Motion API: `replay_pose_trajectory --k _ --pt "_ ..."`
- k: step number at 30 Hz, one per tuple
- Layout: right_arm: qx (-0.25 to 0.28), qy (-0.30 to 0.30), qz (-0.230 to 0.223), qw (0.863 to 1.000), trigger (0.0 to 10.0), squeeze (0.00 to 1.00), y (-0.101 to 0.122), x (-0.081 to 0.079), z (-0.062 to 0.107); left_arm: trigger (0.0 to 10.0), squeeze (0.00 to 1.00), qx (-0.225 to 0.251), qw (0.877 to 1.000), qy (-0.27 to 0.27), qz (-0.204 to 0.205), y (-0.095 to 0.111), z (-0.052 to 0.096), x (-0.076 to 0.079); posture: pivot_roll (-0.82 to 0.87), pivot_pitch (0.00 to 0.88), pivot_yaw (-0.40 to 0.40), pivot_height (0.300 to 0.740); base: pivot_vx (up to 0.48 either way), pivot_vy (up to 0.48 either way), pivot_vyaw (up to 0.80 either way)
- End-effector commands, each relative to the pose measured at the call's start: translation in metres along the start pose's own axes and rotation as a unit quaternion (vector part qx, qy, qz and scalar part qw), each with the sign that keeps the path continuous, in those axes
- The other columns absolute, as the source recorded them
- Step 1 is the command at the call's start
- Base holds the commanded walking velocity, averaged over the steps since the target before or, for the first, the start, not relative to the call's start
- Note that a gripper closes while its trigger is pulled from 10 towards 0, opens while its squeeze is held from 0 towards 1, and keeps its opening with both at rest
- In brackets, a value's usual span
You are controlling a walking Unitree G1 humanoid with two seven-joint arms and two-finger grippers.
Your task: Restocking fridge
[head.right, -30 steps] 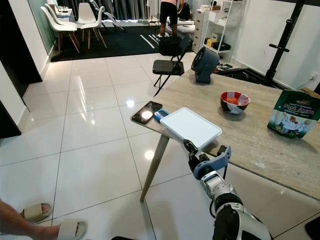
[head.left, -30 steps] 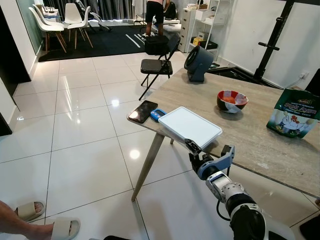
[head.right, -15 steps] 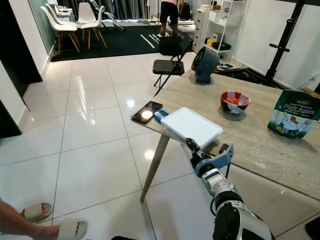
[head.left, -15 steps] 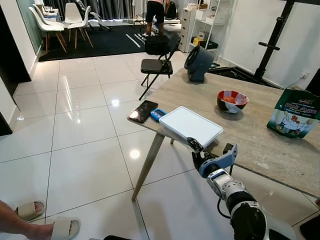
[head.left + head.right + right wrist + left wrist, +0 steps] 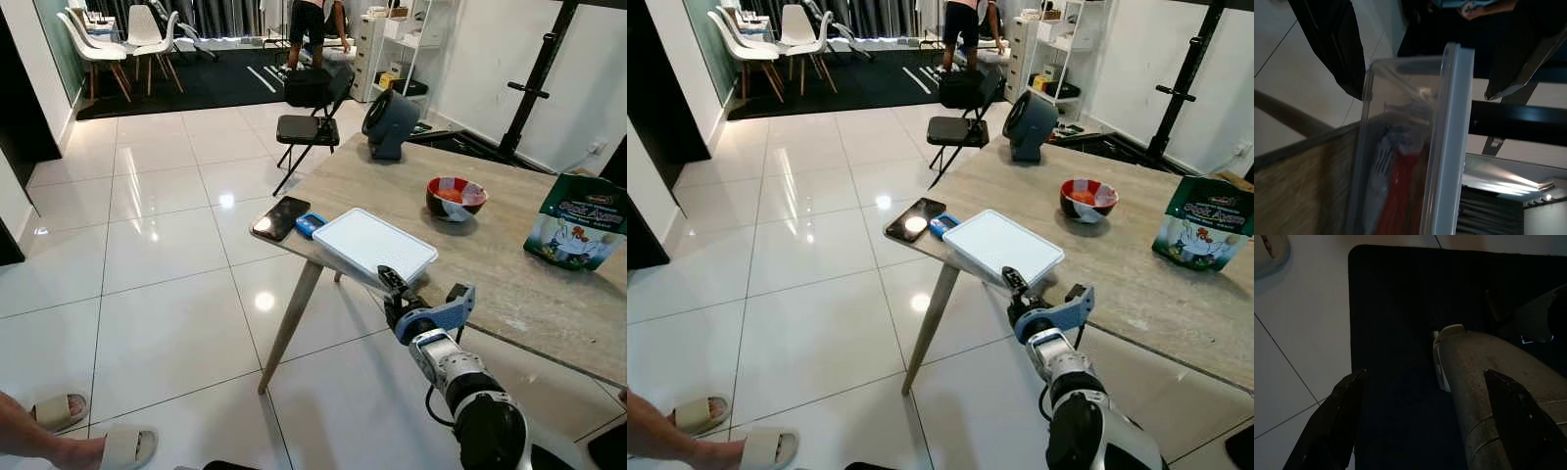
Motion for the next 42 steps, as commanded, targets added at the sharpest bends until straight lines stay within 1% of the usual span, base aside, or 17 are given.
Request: replay_pose_trajectory --k 1,7,14,15,17,18,19,30,31,32,34,35,40,42 --pt "0.006 -0.006 -0.003 1.0 10.0 0.0 0.002 -0.001 -0.001 10.0 0.0 -0.025 1.0 0.0 -0.002 -0.014 0.002 0.0 -0.1 0.0 -0.037 0.74 0.0 0.0 0.0" --pt "0.007 -0.017 -0.002 1.0 10.0 0.0 0.001 -0.001 -0.003 10.0 0.0 -0.026 1.0 0.0 -0.002 -0.014 0.002 0.0 -0.1 0.0 -0.036 0.74 0.0 0.0 0.0" --pt "0.011 -0.021 -0.002 1.0 10.0 0.0 -0.001 -0.003 -0.005 10.0 0.0 -0.026 1.0 -0.002 -0.003 -0.014 0.0 0.005 -0.1 0.0 -0.035 0.74 0.0 0.0 0.0" --pt "0.012 -0.016 -0.007 1.0 4.2 0.0 -0.002 -0.006 -0.006 10.0 0.0 -0.026 1.0 -0.003 -0.004 -0.013 0.0 0.006 -0.1 0.0 -0.035 0.74 0.0 0.0 0.0" --pt "0.012 -0.015 -0.008 1.0 4.2 0.0 -0.002 -0.007 -0.007 10.0 0.0 -0.026 1.0 -0.003 -0.004 -0.013 0.0 0.006 -0.1 0.0 -0.035 0.74 0.0 0.0 0.0" --pt "0.012 -0.012 -0.009 1.0 0.4 0.0 -0.002 -0.009 -0.007 10.0 0.0 -0.026 1.0 -0.003 -0.004 -0.013 0.0 0.007 -0.1 0.0 -0.033 0.74 0.0 0.0 0.0" --pt "0.012 -0.01 -0.01 1.0 0.0 0.0 -0.002 -0.01 -0.008 10.0 0.0 -0.026 1.0 -0.003 -0.004 -0.013 -0.001 0.007 -0.1 0.0 -0.033 0.74 0.0 0.0 0.0" --pt "0.012 -0.003 -0.018 1.0 0.0 0.0 -0.002 -0.012 -0.008 10.0 0.0 -0.026 1.0 -0.002 -0.005 -0.013 0.0 0.005 -0.1 0.0 -0.032 0.74 0.0 0.0 0.0" --pt "0.011 -0.002 -0.017 1.0 1.1 0.0 -0.001 -0.011 -0.007 10.0 0.0 -0.027 1.0 -0.001 -0.005 -0.013 0.0 0.005 -0.1 0.0 -0.033 0.74 0.0 0.0 0.0" --pt "0.011 -0.001 -0.018 1.0 3.3 0.0 0.0 -0.009 -0.007 10.0 0.0 -0.027 1.0 -0.001 -0.004 -0.013 0.0 0.005 -0.1 0.0 -0.033 0.74 0.0 0.0 0.0" --pt "0.012 0.0 -0.02 1.0 3.3 0.0 0.001 -0.008 -0.006 10.0 0.0 -0.027 1.0 -0.001 -0.004 -0.014 0.0 0.005 -0.1 0.0 -0.033 0.74 0.0 0.0 0.0" --pt "0.014 0.008 -0.025 1.0 10.0 0.0 0.004 -0.008 -0.004 10.0 0.0 -0.027 1.0 -0.001 -0.004 -0.013 0.0 0.005 -0.1 0.0 -0.033 0.74 0.0 0.0 0.0" --pt "0.026 0.041 -0.039 0.998 10.0 0.0 0.012 -0.011 -0.001 10.0 0.0 -0.027 1.0 -0.002 -0.003 -0.013 -0.001 0.007 -0.09 0.0 -0.034 0.74 0.0 0.0 0.0" --pt "0.036 0.069 -0.047 0.996 10.0 0.0 0.018 -0.016 0.0 10.0 0.0 -0.027 1.0 -0.003 -0.003 -0.012 -0.001 0.007 -0.09 0.0 -0.034 0.74 0.0 0.0 0.0"
Point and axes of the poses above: a point about 5 cm out from each wrist's last joint towards the gripper, its own z axis pointing back from the gripper into the wrist, its own y axis along the axis of the wrist's last joint, x = y × z, the point moved 4 cm from there along -z, pointing out of the wrist towards the gripper, and after that the axes turned 6 degrees about z, right-handed, at the moved point
